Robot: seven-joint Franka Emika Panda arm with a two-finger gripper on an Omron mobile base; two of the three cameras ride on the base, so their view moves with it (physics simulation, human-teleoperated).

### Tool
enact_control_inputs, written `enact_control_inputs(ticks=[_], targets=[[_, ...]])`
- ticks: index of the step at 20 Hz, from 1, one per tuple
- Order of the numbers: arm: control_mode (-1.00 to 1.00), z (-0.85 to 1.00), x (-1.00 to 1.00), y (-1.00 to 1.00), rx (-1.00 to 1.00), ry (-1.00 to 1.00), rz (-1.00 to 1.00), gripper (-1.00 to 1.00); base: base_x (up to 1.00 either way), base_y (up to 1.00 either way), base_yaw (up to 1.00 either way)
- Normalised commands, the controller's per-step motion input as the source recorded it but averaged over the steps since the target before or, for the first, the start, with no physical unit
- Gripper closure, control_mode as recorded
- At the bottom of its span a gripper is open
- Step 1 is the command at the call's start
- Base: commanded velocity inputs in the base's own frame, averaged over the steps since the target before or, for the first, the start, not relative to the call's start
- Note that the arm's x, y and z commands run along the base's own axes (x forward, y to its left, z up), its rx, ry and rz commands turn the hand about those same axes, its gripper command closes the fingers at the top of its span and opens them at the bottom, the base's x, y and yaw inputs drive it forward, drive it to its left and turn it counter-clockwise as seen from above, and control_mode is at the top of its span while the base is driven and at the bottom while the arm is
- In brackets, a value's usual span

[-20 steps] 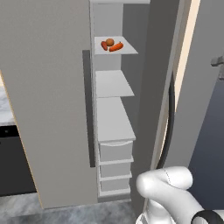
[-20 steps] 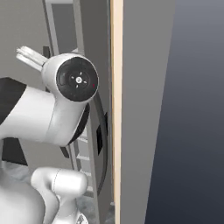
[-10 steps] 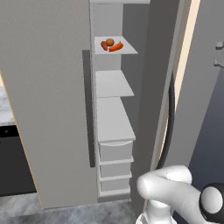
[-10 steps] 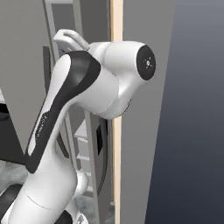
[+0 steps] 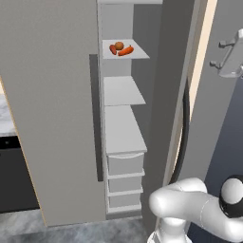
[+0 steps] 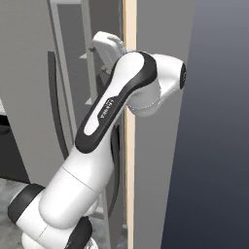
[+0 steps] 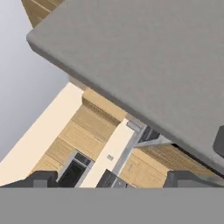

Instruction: Take the lemon wedge and carrot from the second highest rack and move them to the highest rack where the tangerine and carrot are located, to maximize freezer space. Close the freezer door after rearranging.

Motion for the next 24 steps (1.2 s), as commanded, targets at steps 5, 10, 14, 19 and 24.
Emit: enact_control_inputs(ticks=[5, 10, 14, 19, 24], targets=[[-1.0, -0.07, 0.55, 0.0, 0.02, 0.0, -0.01, -1.0, 0.0, 0.0, 0.0], [-1.0, -0.06, 0.6, 0.0, 0.0, 0.0, -0.07, -1.0, 0.0, 0.0, 0.0], [-1.0, -0.05, 0.68, 0.0, 0.0, 0.01, -0.03, -1.0, 0.0, 0.0, 0.0], [-1.0, -0.08, 0.64, -0.01, 0.0, 0.01, 0.0, -1.0, 0.0, 0.0, 0.0], [-1.0, -0.08, 0.32, 0.05, 0.0, 0.0, 0.0, -1.0, 0.0, 0.0, 0.0]])
